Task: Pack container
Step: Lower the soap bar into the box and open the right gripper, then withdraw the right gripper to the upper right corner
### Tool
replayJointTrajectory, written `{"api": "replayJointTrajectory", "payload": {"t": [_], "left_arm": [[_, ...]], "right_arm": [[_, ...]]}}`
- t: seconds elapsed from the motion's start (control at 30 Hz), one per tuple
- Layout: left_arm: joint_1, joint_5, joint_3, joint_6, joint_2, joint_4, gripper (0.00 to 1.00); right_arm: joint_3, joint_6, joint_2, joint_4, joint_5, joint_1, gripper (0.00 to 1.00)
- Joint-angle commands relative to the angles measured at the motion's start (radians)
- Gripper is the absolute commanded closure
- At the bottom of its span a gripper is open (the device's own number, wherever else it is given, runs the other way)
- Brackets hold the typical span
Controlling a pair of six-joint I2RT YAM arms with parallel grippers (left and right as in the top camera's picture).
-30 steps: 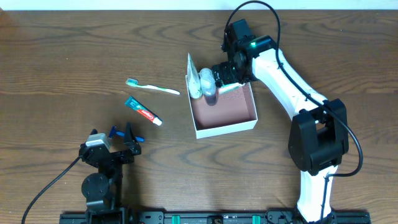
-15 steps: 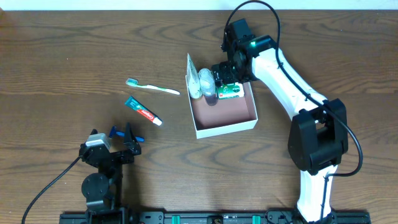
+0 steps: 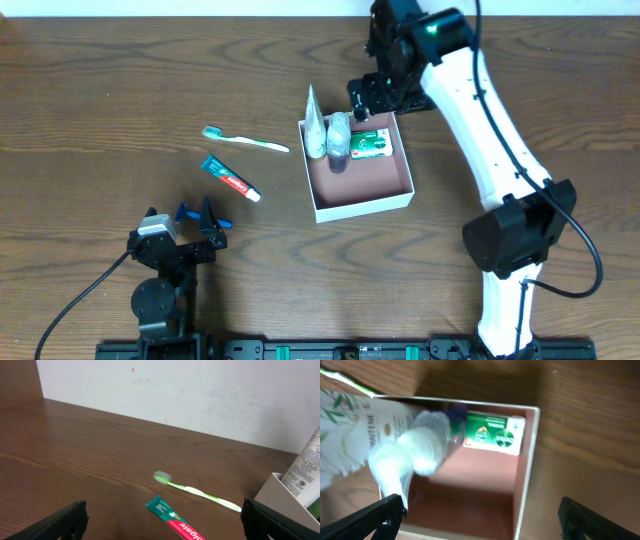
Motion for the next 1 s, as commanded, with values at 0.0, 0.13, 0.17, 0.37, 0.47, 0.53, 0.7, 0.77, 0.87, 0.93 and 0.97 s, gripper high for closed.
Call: {"api": "replayJointTrajectory", "payload": {"t": [0.0,0.13,0.17,0.37,0.47,0.53,0.7,0.77,0.87,0.93,0.97], "left_arm": [[0.004,0.018,-0.023,-0.005,-0.006,-0.022,0.02],[0.004,0.018,-0.023,-0.005,-0.006,-0.022,0.02],[0.004,0.018,-0.023,-0.005,-0.006,-0.022,0.02],[0.004,0.018,-0.023,-0.005,-0.006,-0.022,0.02],[0.004,0.018,-0.023,-0.005,-0.006,-0.022,0.02],[0.004,0.018,-0.023,-0.005,-0.006,-0.022,0.02],[0.004,0.016,-0.023,-0.005,-0.006,-0.022,0.02],[0.004,0.016,-0.023,-0.005,-0.006,-0.022,0.02],[0.004,0.016,-0.023,-0.005,-0.006,-0.022,0.02],[0.004,0.016,-0.023,-0.005,-0.006,-0.022,0.02],[0.004,0.016,-0.023,-0.005,-0.006,-0.022,0.02]], "right_arm": [[0.048,0.002,-0.005,-0.034,0.003,-0.05,0.01],[0.065,-0.009,-0.005,-0.066,0.003,-0.116,0.01],[0.065,-0.018,-0.005,-0.068,0.003,-0.134,0.01],[0.064,-0.023,-0.005,-0.074,0.004,-0.283,0.01],[0.064,-0.027,-0.005,-0.076,0.004,-0.359,0.01],[0.063,-0.027,-0.005,-0.086,0.014,-0.406,0.01],[0.051,-0.027,-0.005,-0.09,0.015,-0.505,0.01],[0.045,-0.028,-0.005,-0.091,0.015,-0.531,0.01],[0.043,-0.055,-0.005,-0.105,0.024,-0.557,0.01],[0.043,-0.055,-0.005,-0.112,0.064,-0.566,0.01],[0.043,-0.055,-0.005,-0.113,0.076,-0.568,0.01]]}}
